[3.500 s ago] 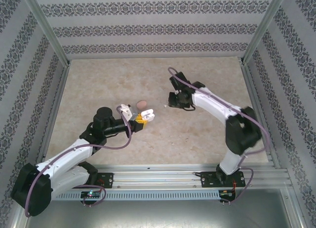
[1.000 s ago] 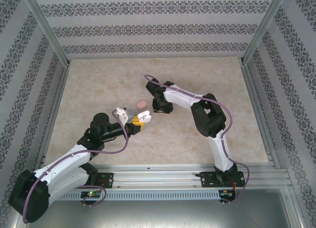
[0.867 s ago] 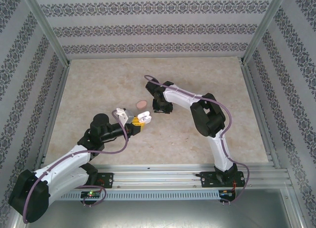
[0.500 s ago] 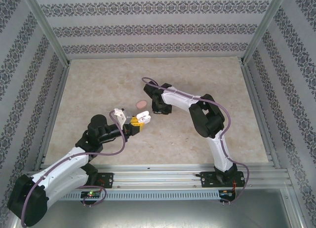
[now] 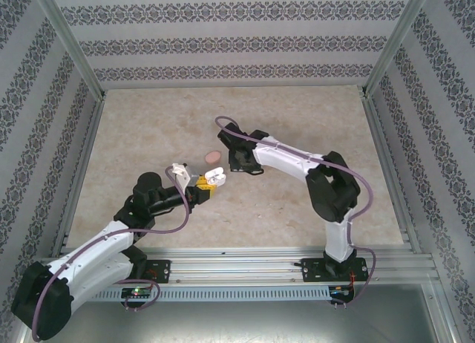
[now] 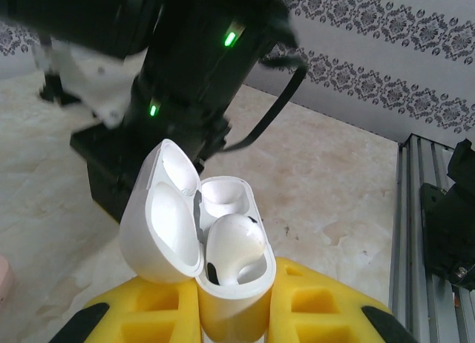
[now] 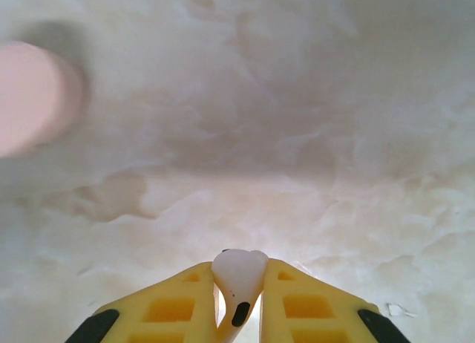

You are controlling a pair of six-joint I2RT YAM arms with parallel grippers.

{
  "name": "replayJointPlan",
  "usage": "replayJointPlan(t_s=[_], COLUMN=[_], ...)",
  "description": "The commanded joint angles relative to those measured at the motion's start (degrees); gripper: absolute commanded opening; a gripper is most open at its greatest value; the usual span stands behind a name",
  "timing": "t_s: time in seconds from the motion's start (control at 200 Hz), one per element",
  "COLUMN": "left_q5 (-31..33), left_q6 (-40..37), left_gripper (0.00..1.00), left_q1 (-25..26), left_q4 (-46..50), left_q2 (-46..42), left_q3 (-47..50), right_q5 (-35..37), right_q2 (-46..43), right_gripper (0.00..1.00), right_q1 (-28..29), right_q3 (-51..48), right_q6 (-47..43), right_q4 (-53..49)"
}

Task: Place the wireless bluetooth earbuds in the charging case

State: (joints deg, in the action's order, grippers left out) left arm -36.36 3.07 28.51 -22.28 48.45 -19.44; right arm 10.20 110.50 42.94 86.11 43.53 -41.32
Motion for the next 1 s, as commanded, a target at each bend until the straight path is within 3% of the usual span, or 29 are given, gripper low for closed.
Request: replayJointPlan(t_s=[0.0, 0.639, 0.994], left_q5=[-1.0, -5.1, -6.5], left_q6=[0.1, 5.1, 6.0], left_gripper=[0.04, 0.04, 0.04], left_q1=[0.4, 0.5, 0.6], left_q4=[-1.2, -8.2, -8.9], left_q2=[0.0, 4.0, 4.6], left_q3=[-2.6, -7.6, -9.4], right_q5=[2.7, -6.7, -11.3], right_q2=[-6.8, -35.7, -40.1], right_gripper=[0.15, 0.13, 0.11], right_q1=[1.4, 7.2, 11.2], right_q3=[-1.2, -15.0, -19.0], right_q6=[-2.9, -3.4, -8.0], right_q4=[1.9, 20.4, 27.7])
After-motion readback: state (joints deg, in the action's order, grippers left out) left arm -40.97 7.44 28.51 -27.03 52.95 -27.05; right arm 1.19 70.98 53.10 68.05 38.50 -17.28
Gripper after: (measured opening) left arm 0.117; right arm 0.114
